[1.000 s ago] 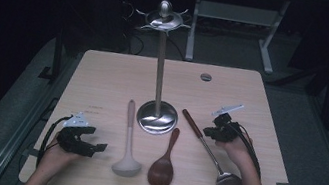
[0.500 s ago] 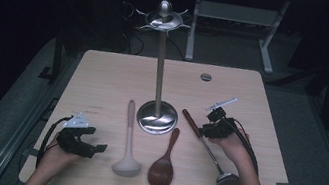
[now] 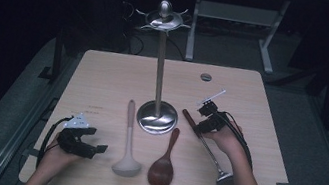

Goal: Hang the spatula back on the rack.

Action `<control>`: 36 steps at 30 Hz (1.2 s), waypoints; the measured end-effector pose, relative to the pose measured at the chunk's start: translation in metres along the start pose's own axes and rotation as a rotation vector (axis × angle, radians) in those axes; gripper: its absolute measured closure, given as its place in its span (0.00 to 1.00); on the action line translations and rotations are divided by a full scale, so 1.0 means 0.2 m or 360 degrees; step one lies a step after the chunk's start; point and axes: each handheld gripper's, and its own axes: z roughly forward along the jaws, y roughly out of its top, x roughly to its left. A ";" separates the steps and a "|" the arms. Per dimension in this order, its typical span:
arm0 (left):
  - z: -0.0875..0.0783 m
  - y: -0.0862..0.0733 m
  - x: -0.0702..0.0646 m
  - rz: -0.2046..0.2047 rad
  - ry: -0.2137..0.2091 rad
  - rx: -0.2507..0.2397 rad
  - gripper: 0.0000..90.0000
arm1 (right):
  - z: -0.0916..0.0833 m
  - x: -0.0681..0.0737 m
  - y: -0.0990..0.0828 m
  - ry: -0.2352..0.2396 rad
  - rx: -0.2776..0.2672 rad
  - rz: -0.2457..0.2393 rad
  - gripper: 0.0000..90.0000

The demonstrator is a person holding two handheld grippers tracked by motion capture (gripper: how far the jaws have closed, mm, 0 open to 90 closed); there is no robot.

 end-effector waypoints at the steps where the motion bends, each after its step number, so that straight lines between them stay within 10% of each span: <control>1: 0.00 0.00 0.00 -0.0005 -0.0003 0.0002 0.16 | 0.02 0.00 0.02 -0.0017 0.0084 -0.0008 0.67; 17: 0.00 0.00 -0.01 0.0010 -0.0012 0.0001 0.16 | 0.19 -0.02 0.06 -0.0121 0.0350 0.0062 0.73; 36: 0.01 0.00 -0.01 0.0006 -0.0014 0.0010 0.16 | 0.14 -0.03 0.05 -0.0118 0.0267 0.0192 0.82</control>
